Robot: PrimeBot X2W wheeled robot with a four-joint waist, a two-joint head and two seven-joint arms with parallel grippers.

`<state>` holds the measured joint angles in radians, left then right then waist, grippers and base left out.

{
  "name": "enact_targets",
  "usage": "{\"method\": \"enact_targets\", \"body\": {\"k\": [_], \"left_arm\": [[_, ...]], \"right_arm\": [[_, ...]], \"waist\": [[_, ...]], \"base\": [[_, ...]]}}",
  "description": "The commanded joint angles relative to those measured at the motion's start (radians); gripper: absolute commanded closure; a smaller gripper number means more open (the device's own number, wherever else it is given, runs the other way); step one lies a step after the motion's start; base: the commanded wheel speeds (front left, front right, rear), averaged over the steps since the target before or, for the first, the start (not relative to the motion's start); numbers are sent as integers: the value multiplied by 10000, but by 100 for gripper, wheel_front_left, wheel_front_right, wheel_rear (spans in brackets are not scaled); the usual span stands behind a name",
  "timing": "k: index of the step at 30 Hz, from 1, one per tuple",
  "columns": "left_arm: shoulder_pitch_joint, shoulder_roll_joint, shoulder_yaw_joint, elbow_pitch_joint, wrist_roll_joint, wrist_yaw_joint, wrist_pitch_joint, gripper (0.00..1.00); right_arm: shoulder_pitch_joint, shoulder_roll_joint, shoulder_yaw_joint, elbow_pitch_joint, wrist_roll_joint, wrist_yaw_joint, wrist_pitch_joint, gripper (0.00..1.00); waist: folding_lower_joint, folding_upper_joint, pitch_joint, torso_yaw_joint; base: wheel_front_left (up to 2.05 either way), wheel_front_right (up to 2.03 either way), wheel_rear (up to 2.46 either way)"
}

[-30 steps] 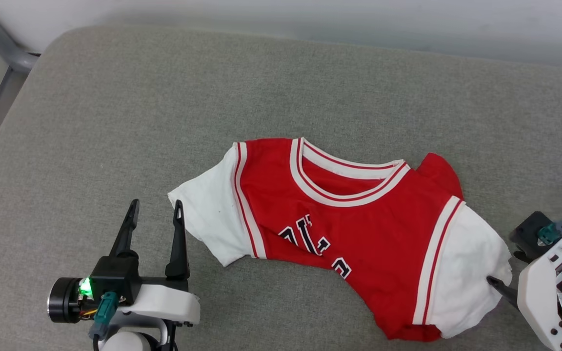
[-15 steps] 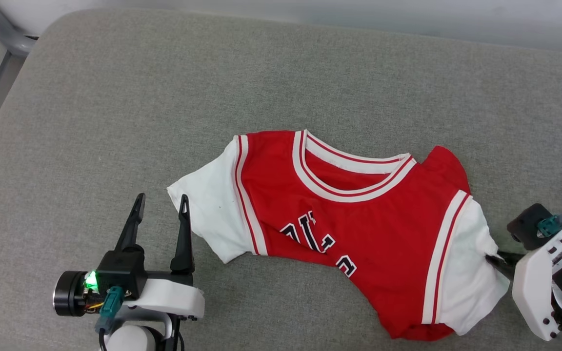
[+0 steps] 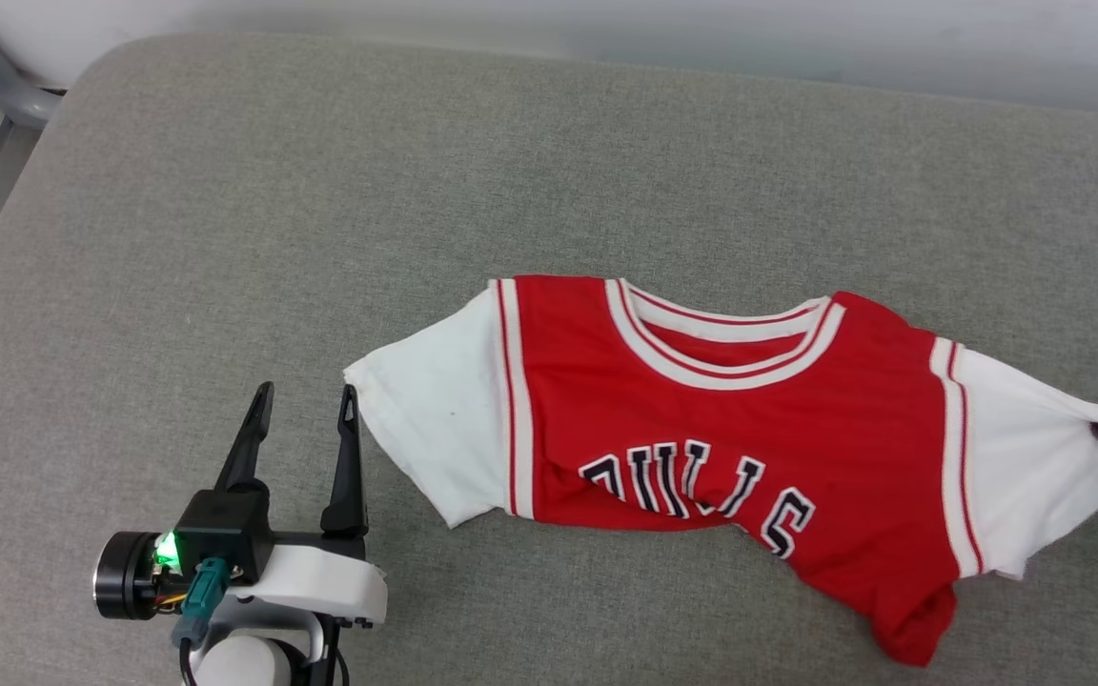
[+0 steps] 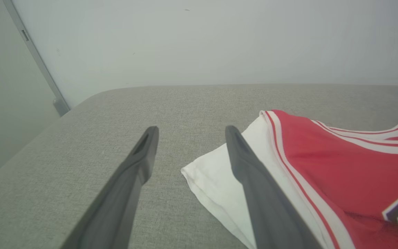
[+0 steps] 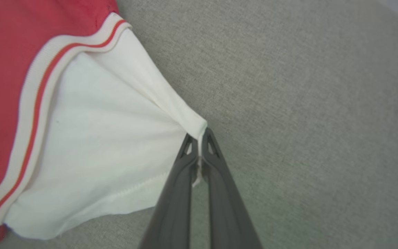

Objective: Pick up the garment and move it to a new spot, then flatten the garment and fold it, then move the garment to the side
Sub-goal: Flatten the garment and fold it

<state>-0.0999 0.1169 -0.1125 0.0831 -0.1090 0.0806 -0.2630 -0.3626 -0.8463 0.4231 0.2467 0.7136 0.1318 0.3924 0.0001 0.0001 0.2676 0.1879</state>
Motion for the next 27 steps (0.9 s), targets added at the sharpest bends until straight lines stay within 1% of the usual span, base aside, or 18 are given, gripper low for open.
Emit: {"method": "enact_targets", "body": {"k": [1, 7, 10, 11, 12, 17, 20, 23, 27], "left_arm": [[-82, -53, 73, 4, 52, -23, -25, 0], [-97, -169, 239, 100, 196, -215, -25, 0], [-102, -186, 371, 166, 239, -282, -25, 0], [-88, -195, 405, 178, 218, -327, -25, 0], [-86, -199, 461, 195, 174, -378, -25, 0], [-91, -17, 613, 210, 160, -714, -25, 0], [-323, 247, 689, 371, 75, -1079, -25, 0], [-683, 636, 696, 660, -71, -1443, 59, 0], [-1443, 1184, 546, 904, -407, -1834, 814, 0]], "right_arm": [[198, -63, -112, 240, 32, -19, 25, 100], [630, 103, -327, 1881, -204, -21, 141, 100], [731, 394, -327, 2322, -196, -21, -100, 99], [716, 504, -329, 2355, -161, -20, -253, 65], [656, 582, -372, 2356, -207, -18, -508, 0], [353, 993, -854, 2049, -784, -18, -2318, 0], [446, 1406, -1368, 1714, -1328, -18, -3281, 0], [762, 1929, -2043, 1274, -1909, -18, -3919, 0], [1207, 2715, -3048, 464, -2804, -18, -4547, 0]], "waist": [[-1, -1, 41, 51], [-1, -1, 61, 178], [-1, -1, -68, 124], [-1, -1, -132, 87], [-1, -1, -206, 46], [-1, -1, -664, -206], [-1, -1, -932, -368], [-1, -1, -1112, -515], [-1, -1, -1213, -697]], "base": [[0, 0, 0], [0, 0, 0], [0, 0, 0], [0, 0, 0], [0, 0, 0], [0, 0, 0], [0, 0, 0], [0, 0, 0], [0, 0, 0]]}}
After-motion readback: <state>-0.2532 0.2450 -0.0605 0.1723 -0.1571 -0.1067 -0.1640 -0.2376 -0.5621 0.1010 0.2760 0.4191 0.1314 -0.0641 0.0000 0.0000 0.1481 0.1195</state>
